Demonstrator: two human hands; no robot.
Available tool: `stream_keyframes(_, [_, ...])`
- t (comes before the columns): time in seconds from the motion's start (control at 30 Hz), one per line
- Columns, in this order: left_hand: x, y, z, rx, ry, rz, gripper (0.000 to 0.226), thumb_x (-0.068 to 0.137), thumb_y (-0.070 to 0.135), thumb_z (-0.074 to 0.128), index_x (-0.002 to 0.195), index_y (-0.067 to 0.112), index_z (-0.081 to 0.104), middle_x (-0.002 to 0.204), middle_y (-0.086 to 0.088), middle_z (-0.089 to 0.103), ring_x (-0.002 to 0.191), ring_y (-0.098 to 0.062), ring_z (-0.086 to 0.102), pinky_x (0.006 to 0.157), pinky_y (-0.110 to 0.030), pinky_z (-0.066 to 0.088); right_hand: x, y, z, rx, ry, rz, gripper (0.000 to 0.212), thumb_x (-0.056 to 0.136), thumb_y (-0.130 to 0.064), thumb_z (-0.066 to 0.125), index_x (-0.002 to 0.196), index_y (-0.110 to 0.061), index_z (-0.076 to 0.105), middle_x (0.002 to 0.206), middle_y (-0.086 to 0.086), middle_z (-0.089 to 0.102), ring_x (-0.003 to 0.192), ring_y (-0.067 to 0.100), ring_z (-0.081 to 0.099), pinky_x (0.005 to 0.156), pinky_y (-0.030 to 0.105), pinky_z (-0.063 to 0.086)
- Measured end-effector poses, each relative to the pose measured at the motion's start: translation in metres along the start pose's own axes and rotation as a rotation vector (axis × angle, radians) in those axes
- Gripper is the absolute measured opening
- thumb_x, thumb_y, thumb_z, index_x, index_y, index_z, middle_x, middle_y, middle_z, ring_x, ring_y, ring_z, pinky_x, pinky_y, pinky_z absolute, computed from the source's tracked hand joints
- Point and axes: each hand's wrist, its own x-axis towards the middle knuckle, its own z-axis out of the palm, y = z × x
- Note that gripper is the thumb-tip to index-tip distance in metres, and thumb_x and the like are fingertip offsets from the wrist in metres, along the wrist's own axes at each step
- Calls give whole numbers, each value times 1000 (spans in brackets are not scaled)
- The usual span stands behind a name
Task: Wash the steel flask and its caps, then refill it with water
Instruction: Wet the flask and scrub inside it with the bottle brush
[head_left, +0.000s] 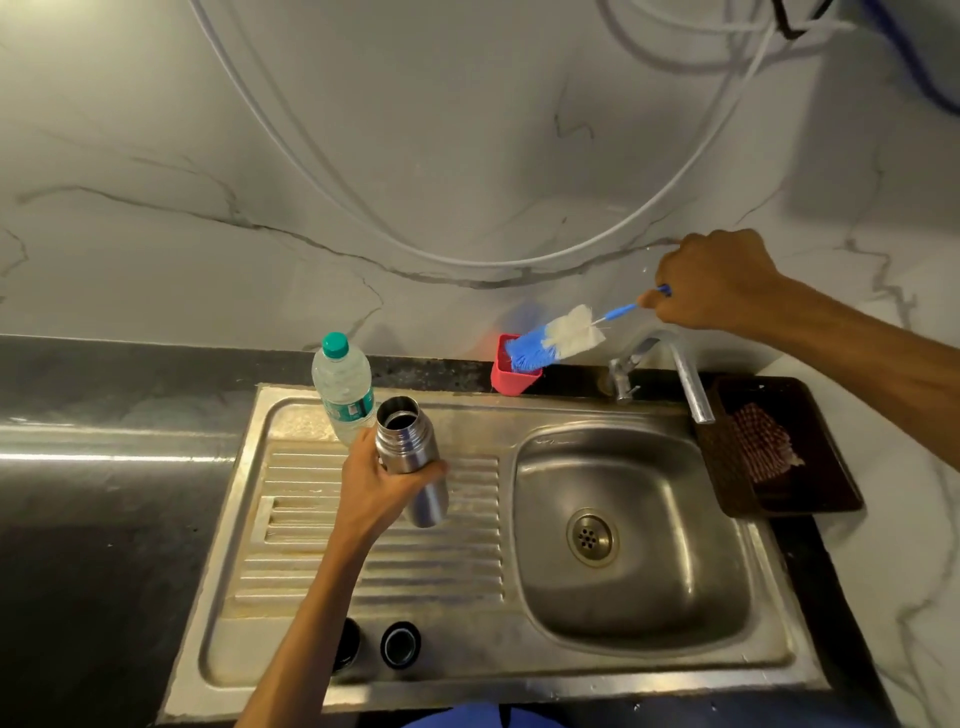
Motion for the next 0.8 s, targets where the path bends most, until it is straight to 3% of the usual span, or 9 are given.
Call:
stream_keyframes(0.13, [-6,2,8,5,15,-15,70,64,17,100,122,20,61,112,-5,69,97,-18,69,79,-27,54,-10,22,2,85,-5,54,54,99,-58,52,70,-15,68,61,1,53,53,17,48,57,26,28])
stream_keyframes(0.33, [-13,13,26,-47,1,-21,61,71,9,94,122,22,62,107,1,73,93,-14,70,77,-26,55,-39,60,15,336,-122,122,50,97,-58,58,66,-21,72,59,1,62,59,21,59,61,31,41])
stream_keyframes(0.5, [-19,27,54,-95,32,-30,67,82,16,88,133,18,44,109,2,67,96,-14,68,84,-32,55,-94,80,59,678,-137,250,24,97,-50,63,98,-34,81,90,4,74,89,29,65,85,43,54])
stream_keyframes(0.63, [-23,37,87,-156,27,-52,68,88,20,85,129,13,31,107,-4,63,95,-17,70,82,-29,55,-156,79,105,1026,-41,372,14,94,-45,69,89,-37,81,74,-8,74,73,17,66,76,34,48])
stream_keyframes(0.73, [-24,46,115,-154,-14,-18,63,91,26,82,128,11,32,102,-1,59,88,-11,67,75,-21,54,-194,73,127,1362,-42,440,21,91,-44,69,83,-27,79,52,0,57,49,11,48,57,25,41])
stream_keyframes(0.8, [-27,55,135,-166,-19,29,56,96,32,76,131,12,37,103,2,59,86,-6,65,71,-16,52,-220,66,137,1466,-53,405,22,98,-30,64,83,-17,73,49,0,49,45,9,42,51,18,38])
